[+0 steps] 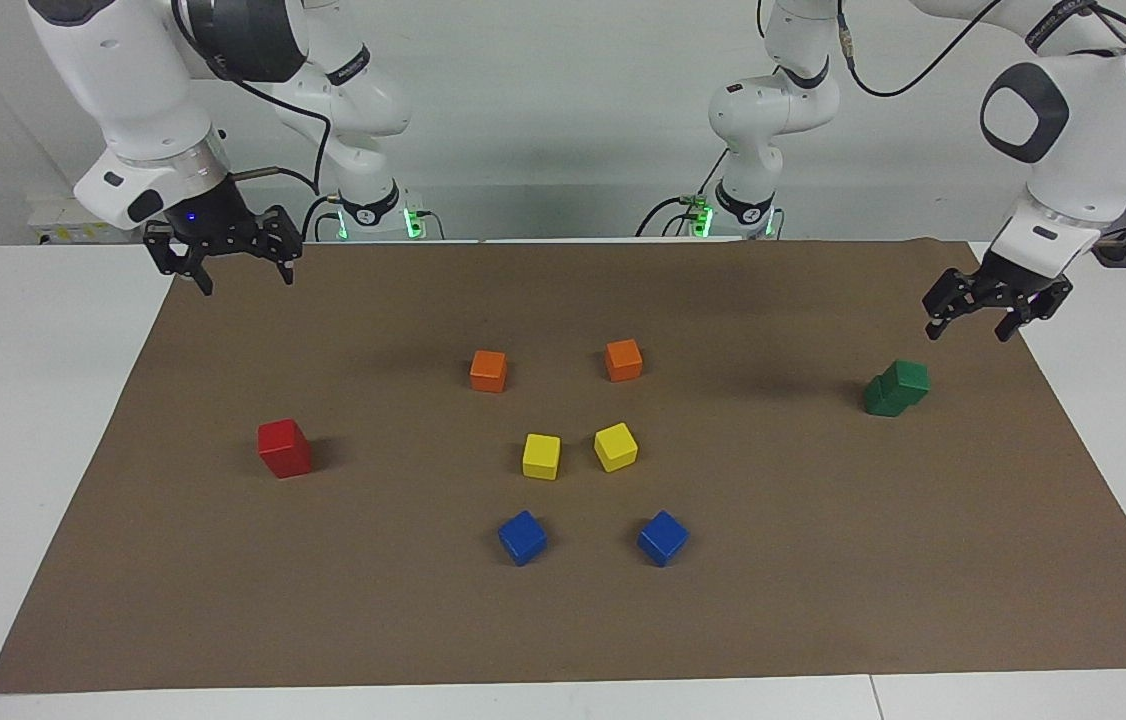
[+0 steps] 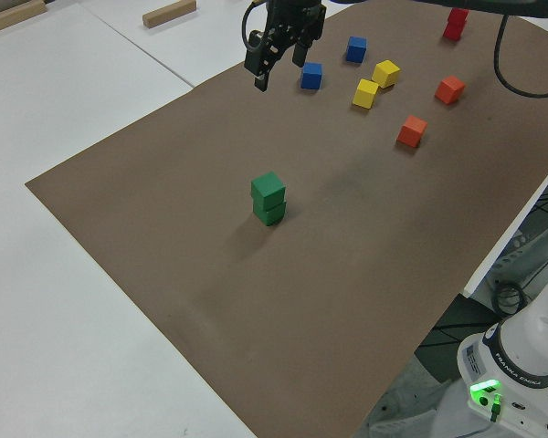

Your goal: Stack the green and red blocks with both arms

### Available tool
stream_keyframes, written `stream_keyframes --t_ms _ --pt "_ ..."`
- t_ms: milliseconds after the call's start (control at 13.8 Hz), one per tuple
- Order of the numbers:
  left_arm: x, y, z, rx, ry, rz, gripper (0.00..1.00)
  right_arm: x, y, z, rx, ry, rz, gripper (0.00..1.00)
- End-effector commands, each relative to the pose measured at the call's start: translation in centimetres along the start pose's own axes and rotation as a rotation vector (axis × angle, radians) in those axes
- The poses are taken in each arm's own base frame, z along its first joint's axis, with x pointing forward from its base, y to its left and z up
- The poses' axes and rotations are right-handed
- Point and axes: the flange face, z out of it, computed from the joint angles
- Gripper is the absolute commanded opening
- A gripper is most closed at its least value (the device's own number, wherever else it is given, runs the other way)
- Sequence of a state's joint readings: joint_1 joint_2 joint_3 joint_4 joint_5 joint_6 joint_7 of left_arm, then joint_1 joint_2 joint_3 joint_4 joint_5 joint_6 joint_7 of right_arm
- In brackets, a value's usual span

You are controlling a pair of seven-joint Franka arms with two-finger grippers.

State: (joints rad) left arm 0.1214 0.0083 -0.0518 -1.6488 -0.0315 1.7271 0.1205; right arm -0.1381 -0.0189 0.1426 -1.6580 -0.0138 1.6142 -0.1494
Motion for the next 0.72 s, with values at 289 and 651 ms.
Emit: stream_keyframes --t_ms 289,651 --pt "-3.4 -0.4 -4.6 -0.006 -0.065 -0.038 1.0 0.3 0.5 -0.1 0.004 -0.004 0.04 1.0" --pt "-5.5 1.2 -3.9 -0.003 -0.078 -0.015 1.0 0.2 0.5 -0.1 0.006 -0.005 0.042 1.0"
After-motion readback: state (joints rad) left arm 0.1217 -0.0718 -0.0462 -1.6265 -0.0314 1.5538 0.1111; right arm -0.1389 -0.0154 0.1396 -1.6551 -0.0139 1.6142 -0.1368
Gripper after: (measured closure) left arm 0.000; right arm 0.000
